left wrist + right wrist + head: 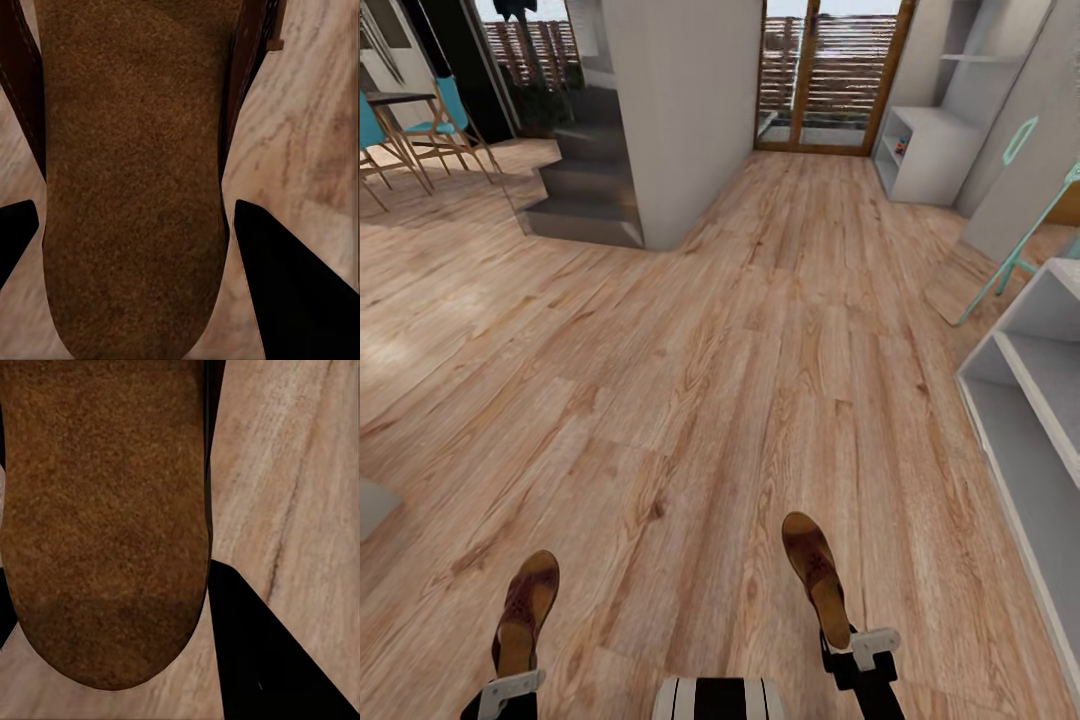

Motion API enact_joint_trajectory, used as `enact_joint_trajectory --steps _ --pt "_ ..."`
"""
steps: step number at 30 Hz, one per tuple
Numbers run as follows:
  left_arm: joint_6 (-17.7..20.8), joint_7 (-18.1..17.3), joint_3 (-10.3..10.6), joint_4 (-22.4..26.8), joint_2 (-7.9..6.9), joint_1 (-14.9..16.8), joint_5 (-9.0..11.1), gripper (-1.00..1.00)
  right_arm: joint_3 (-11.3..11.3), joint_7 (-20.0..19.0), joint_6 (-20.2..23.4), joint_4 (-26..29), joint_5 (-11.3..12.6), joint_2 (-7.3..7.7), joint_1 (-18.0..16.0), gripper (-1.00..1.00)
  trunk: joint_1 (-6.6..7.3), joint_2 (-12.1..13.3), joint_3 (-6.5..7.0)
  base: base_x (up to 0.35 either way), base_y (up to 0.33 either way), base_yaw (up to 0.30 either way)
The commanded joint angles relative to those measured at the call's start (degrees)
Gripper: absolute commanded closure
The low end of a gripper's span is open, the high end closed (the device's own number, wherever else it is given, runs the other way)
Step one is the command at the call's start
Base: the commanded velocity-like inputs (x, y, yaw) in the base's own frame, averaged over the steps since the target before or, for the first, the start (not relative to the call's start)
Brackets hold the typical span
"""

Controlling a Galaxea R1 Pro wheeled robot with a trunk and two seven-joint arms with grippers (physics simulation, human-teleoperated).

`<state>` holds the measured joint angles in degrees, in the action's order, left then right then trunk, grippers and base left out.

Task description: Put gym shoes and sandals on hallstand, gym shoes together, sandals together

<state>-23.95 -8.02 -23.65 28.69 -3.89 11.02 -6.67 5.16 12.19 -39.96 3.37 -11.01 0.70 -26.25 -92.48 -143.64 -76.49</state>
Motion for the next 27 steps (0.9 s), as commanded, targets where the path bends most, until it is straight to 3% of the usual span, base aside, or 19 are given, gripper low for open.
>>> enact_joint_trajectory --steps 1,27 --pt "-0.2 -0.3 -0.4 -0.1 0.09 0.0 -0.7 1.00 0.5 0.5 0.0 -0.1 -0.1 -0.05 0.0 1.00 0.03 0.0 0.19 0.000 0.000 0.000" --pt "-0.3 -0.7 -0.2 -1.2 0.75 -0.1 -0.8 1.00 0.4 0.6 0.1 -0.1 -0.1 0.00 0.0 1.00 0.70 0.4 7.46 0.000 0.000 -0.203"
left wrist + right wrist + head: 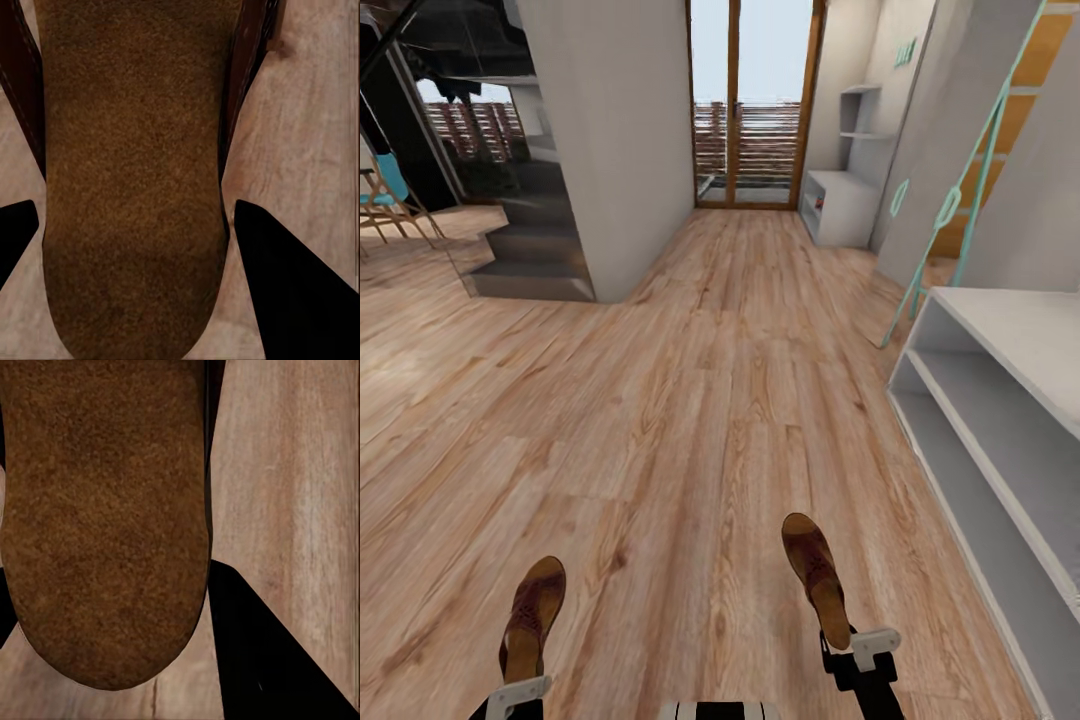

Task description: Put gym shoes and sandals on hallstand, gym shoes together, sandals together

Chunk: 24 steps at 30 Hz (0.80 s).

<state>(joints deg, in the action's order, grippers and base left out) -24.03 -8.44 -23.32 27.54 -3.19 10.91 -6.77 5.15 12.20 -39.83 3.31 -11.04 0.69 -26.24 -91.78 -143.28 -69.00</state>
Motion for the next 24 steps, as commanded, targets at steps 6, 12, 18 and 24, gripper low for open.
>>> enact_joint_trajectory --steps 6,12,18,24 --pt "-0.2 -0.2 -0.5 -0.1 0.03 0.1 -0.8 1.00 0.4 0.5 0.0 -0.2 -0.1 -1.00 0.0 1.00 0.57 0.9 1.59 0.000 0.000 -0.223" --pt "-0.2 -0.1 -0.5 -0.1 0.09 0.0 -0.8 1.00 0.4 0.6 0.0 -0.3 -0.1 -1.21 0.0 1.00 1.88 3.3 3.06 0.000 0.000 -0.223" --pt "-0.3 0.1 -0.7 -0.1 0.06 0.0 -0.8 1.00 0.3 0.6 -0.1 -0.3 -0.1 -1.02 0.0 1.00 3.20 5.7 4.53 0.000 0.000 -0.223" --pt "-0.3 0.1 -0.5 -0.1 -0.05 0.1 -0.8 1.00 0.4 0.6 0.0 -0.5 0.0 -1.33 1.0 1.00 4.30 7.7 5.82 0.000 0.000 -0.223"
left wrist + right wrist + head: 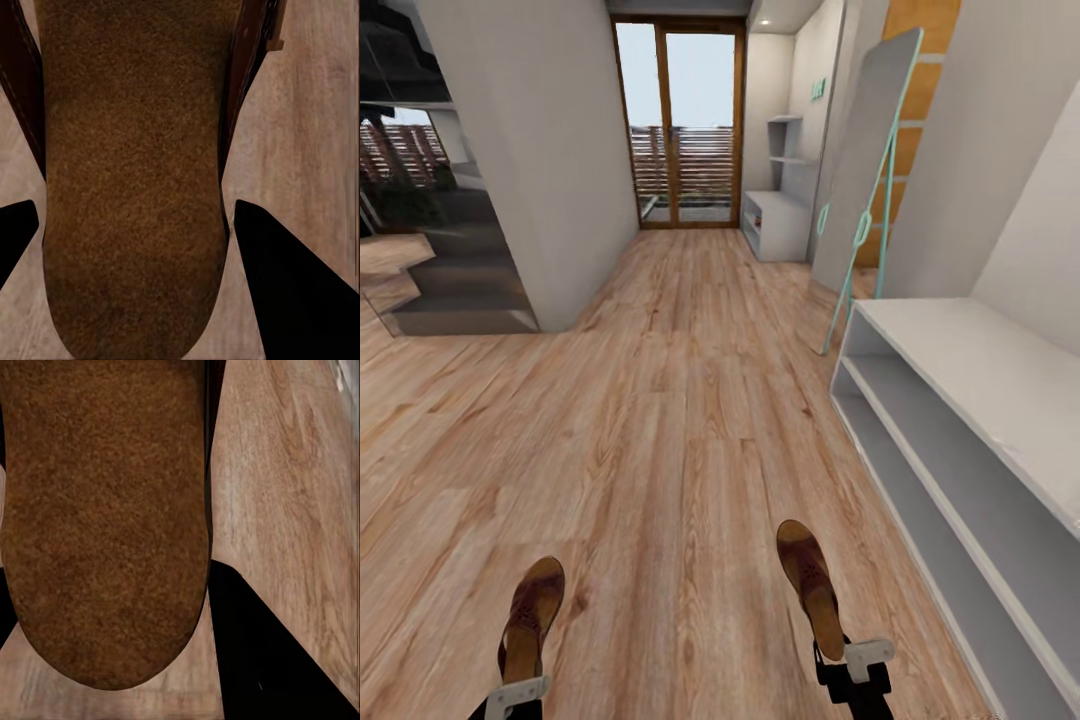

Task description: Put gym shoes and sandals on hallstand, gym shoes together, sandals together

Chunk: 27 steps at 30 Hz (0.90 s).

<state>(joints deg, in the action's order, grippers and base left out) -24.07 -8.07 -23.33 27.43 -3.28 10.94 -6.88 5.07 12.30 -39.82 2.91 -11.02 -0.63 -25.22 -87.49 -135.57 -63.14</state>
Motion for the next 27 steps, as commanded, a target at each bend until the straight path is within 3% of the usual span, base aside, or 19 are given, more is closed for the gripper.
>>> enact_joint_trajectory --steps 1,9,27 --pt "-0.2 -0.4 -0.5 0.0 0.08 0.0 -0.7 1.00 0.5 0.5 0.0 -0.1 -0.1 -0.04 0.0 1.00 0.01 0.0 0.03 0.000 0.000 -0.223" --pt "-0.3 -0.6 -0.5 0.0 0.11 0.0 -0.5 1.00 0.5 0.5 0.0 -0.1 -0.1 -0.09 0.1 1.00 0.01 0.0 0.55 0.084 0.000 -0.223" --pt "-0.4 -0.6 -0.6 -1.3 0.12 0.0 -0.4 1.00 0.5 0.5 0.0 -0.2 -0.1 -0.10 0.2 1.00 0.01 0.0 1.65 0.322 0.064 -0.204"
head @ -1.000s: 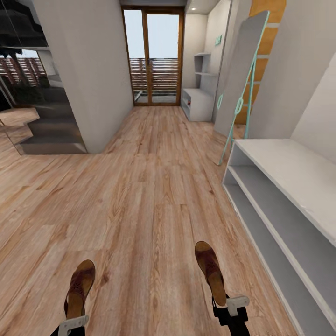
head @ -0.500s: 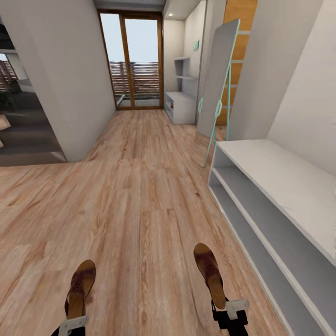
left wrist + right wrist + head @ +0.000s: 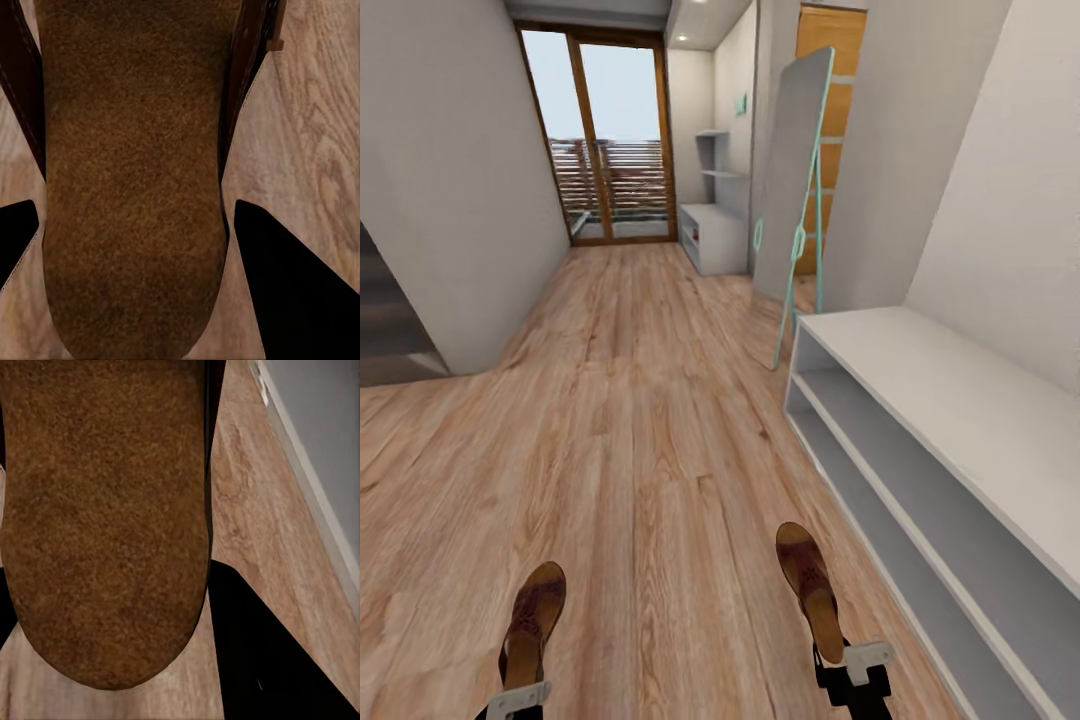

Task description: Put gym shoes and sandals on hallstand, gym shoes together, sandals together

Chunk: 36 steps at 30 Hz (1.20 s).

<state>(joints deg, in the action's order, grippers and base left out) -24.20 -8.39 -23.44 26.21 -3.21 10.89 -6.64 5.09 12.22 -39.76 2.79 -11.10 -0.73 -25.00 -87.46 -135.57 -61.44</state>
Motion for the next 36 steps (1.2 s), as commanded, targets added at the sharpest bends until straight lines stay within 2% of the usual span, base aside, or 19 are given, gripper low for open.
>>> enact_joint_trajectory --steps 1,12,20,26,36 --pt "-0.2 -0.3 -0.5 -0.2 0.04 0.1 -0.7 1.00 0.5 0.5 -0.1 -0.1 -0.1 -0.03 0.0 1.00 -0.02 0.0 -0.03 0.332 0.121 -0.052" --pt "-0.2 -0.3 -0.6 -0.4 0.04 0.1 -0.7 1.00 0.5 0.5 -0.1 0.0 0.0 -0.06 -0.1 1.00 -0.02 0.0 0.02 0.302 0.171 -0.007" --pt "-0.2 -0.3 -0.6 -0.4 0.04 0.0 -0.7 1.00 0.5 0.6 -0.1 0.0 0.1 -0.06 0.0 1.00 -0.02 0.0 0.02 0.304 0.133 0.215" --pt "-0.2 -0.3 -0.5 -0.4 0.04 0.1 -0.8 1.00 0.4 0.6 -0.1 0.0 0.1 0.23 0.0 1.00 -0.02 0.0 0.02 0.324 0.056 0.213" --pt "-0.2 -0.3 -0.5 -0.4 0.05 0.0 -0.8 1.00 0.5 0.5 -0.1 0.0 -0.1 0.46 0.0 1.00 -0.02 0.0 0.02 0.335 0.003 0.013"
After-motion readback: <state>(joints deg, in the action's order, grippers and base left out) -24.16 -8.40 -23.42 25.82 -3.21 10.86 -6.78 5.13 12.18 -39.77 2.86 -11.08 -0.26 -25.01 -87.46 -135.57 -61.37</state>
